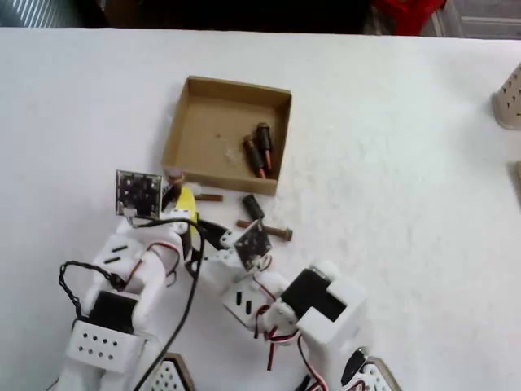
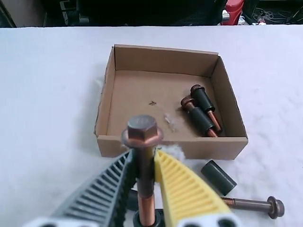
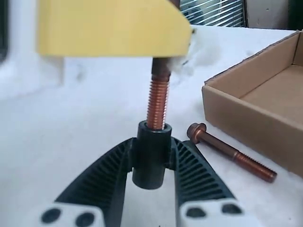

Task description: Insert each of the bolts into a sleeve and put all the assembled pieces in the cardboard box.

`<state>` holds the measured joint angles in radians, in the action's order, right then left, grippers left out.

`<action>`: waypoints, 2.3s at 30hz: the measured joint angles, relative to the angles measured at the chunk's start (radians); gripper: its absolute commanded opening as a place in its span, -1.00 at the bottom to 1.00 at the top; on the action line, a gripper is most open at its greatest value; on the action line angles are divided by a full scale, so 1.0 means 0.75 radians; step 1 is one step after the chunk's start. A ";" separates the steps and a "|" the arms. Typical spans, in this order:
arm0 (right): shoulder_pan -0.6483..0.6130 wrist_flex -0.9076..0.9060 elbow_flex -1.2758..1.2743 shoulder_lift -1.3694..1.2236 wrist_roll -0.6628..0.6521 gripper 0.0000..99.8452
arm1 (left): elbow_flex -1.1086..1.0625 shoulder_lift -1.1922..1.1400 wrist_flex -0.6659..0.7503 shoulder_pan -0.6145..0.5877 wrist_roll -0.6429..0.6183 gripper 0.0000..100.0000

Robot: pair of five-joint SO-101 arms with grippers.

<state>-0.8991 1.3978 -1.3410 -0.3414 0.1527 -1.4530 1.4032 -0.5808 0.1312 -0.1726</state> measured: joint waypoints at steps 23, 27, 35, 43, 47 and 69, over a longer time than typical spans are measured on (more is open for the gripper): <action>0.031 -0.256 -0.061 0.274 0.000 -0.97 | -0.047 0.004 -0.092 0.045 0.172 -0.95; 0.035 -0.256 -0.063 0.280 0.000 -0.97 | -0.047 0.004 -0.155 0.100 0.178 -0.95; 0.061 -0.256 -0.072 0.280 -0.002 -0.97 | -0.047 0.004 -0.166 0.104 0.180 -0.93; 0.086 -0.260 -0.072 0.278 0.000 -0.97 | -0.047 0.004 -0.166 0.047 0.178 -0.40; 0.092 -0.262 -0.070 0.278 0.000 -0.97 | -0.045 0.006 -0.186 0.031 0.160 -0.41; 0.143 -0.604 -0.072 0.513 0.000 -0.97 | 0.168 0.004 -0.293 -0.291 0.061 -0.83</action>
<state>-0.7917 0.9452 -1.3947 0.0437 0.1527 -1.3272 1.4062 -0.8002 -0.0867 -0.1266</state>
